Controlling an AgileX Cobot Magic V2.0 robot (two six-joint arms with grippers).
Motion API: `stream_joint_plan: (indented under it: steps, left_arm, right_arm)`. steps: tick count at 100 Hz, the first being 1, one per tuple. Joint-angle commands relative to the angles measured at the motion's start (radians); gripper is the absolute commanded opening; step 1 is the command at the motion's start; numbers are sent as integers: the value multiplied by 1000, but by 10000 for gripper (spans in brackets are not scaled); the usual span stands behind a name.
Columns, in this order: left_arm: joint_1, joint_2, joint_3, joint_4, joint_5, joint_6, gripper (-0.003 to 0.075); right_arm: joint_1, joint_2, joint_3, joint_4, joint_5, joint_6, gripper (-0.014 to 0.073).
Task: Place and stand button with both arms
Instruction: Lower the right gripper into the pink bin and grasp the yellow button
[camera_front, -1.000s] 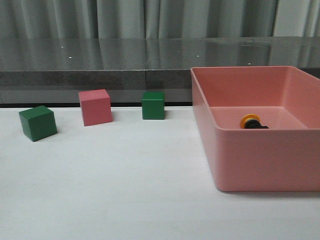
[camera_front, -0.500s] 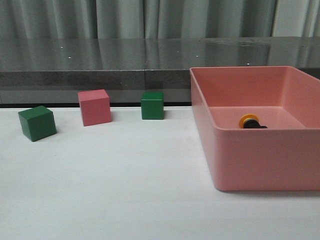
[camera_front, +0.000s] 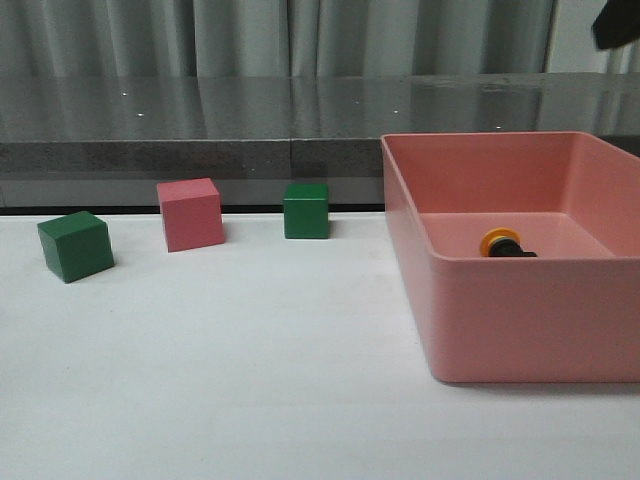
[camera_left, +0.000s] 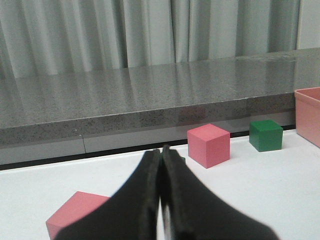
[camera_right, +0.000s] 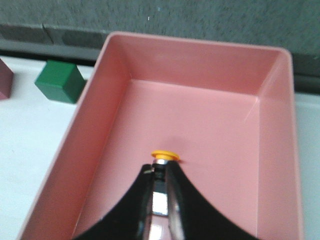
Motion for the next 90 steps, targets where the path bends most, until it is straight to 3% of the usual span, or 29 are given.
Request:
stream_joint_plan:
  steps: [1,10,15,38,70,79,90]
  left_arm:
    - [-6,-31,46,-10,-82,-10,-20]
    - [-6,-31,46,-10,-82,-10,-20]
    - [-6,-31,46,-10,-82,-10,-20]
    - [-6,-31,46,-10,-82,-10,-20]
    - [-6,-31,46,-10,-82,-10,-20]
    - [-6,-31,46,-10,-82,-10,-20]
    - [-6,-31,46,-10,-82,-10,-20]
  right_arm:
    - [6,52,-61,4,-25,-22,373]
    - [16,124,-71,4,-35,-22,608]
    - [22,156,-71,4,-59,-22,665]
    - [23,303,-71,4,-169,-22,589]
    - [23,462,-71,4,-210,-22,517]
    - [23,482,-71,4,-199,-22,449]
    - [23,485,-72,4,-183,-22,303]
